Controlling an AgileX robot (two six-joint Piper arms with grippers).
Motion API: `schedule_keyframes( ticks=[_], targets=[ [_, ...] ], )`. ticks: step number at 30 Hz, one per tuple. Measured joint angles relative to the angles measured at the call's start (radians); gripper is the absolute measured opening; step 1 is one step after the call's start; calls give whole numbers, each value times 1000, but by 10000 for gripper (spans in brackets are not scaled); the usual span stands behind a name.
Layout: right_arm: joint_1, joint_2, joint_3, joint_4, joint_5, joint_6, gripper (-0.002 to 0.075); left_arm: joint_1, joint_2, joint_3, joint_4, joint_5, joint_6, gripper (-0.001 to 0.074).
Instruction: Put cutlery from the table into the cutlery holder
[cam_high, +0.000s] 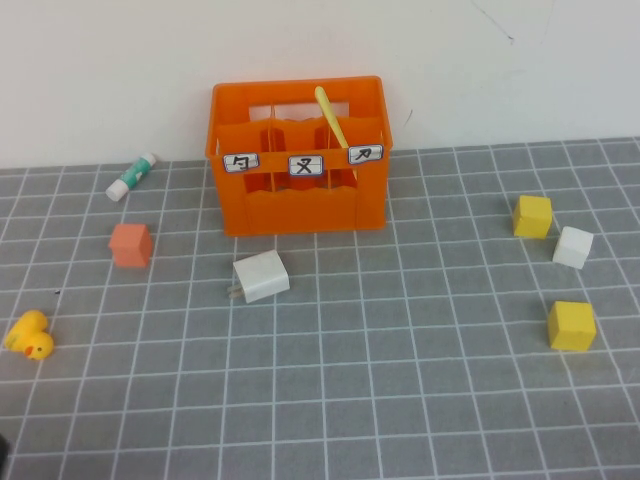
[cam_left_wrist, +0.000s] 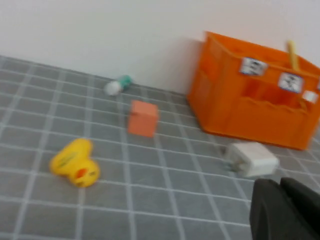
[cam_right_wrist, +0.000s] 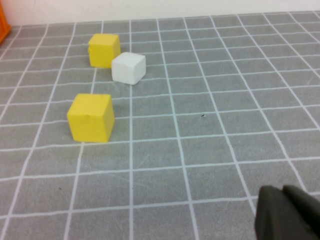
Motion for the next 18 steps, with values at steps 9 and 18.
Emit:
schedule_keyframes(
  ticks=[9,18],
  targets=[
    [0,0,0,0,0,0,-3,115,-27,5,-8,215,-16,0],
    [0,0,0,0,0,0,-3,92,-27,3,-8,230,51,0]
  ],
)
